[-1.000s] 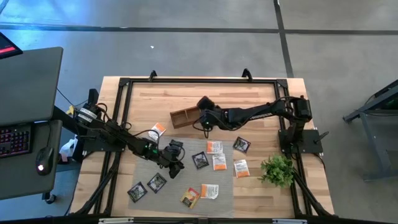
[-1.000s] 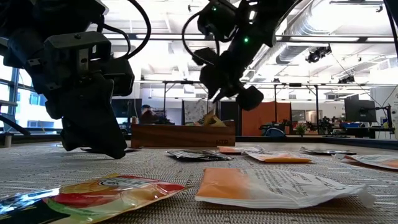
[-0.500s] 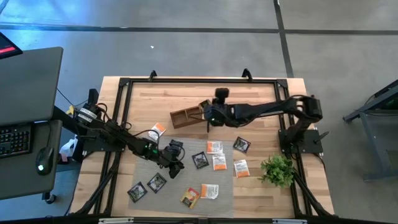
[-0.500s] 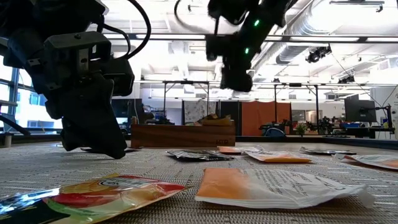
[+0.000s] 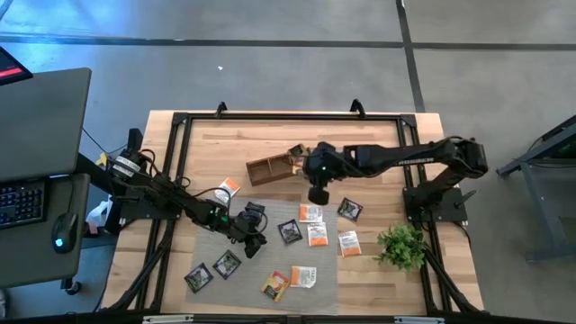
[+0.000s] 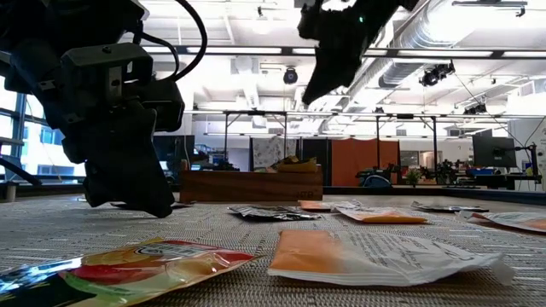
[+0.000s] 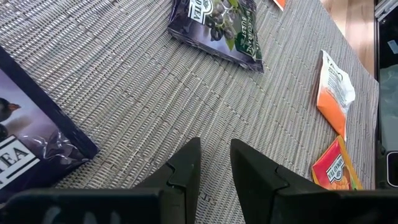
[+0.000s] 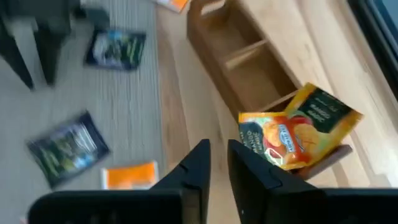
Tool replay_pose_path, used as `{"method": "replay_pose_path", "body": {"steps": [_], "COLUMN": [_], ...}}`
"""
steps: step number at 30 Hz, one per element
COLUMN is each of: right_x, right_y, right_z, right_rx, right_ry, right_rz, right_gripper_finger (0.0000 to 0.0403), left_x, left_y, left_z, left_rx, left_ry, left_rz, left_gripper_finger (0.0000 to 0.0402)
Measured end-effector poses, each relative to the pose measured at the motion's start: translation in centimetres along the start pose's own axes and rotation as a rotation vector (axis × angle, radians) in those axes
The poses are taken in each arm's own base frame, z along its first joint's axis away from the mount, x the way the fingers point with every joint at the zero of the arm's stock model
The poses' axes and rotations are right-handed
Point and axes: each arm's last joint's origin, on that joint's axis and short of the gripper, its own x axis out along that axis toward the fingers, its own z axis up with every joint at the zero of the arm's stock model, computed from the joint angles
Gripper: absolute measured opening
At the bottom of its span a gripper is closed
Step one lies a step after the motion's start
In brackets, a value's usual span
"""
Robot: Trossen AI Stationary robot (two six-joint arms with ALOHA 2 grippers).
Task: Pick & Place Tea
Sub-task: Put the yellow tea bag into the right section of the wooden organizer
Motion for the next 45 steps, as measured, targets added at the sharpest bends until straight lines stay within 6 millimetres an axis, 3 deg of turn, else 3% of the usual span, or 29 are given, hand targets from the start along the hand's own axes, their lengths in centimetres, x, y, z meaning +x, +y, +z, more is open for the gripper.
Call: {"method": "replay_pose_path", "body": {"steps": [11,16,28,39,45], "right_x": [3.6,4.7,6.3,6.4,8.5], "right_y": [0.4,0.3,-1.9,-2.1,-1.9], "right_z": [-2.4,-4.2,-6.8,-6.2,-6.9], "right_rx": [-0.193,-0.217,-0.296,-0.366,-0.393], "right_ry": [-0.025,-0.044,-0.055,-0.133,-0.106], "right_rz": [-0.143,-0.171,-0.249,-0.202,-0.198], "right_gripper_finger": [0.0162,0.0188,0.0169,0.0132,0.012], "left_x": [0.0,0.0,0.0,0.0,0.0], "left_y": [0.0,0.0,0.0,0.0,-0.2], "left_z": [0.0,0.0,0.1,0.1,0.2], "left_rx": [-0.001,-0.001,0.0,0.001,0.001], "left_ry": [-0.002,-0.004,-0.008,-0.017,-0.018], "left_rz": [-0.003,-0.004,-0.003,0.002,-0.004], "left_gripper_finger": [0.009,0.009,0.009,0.009,0.009]}}
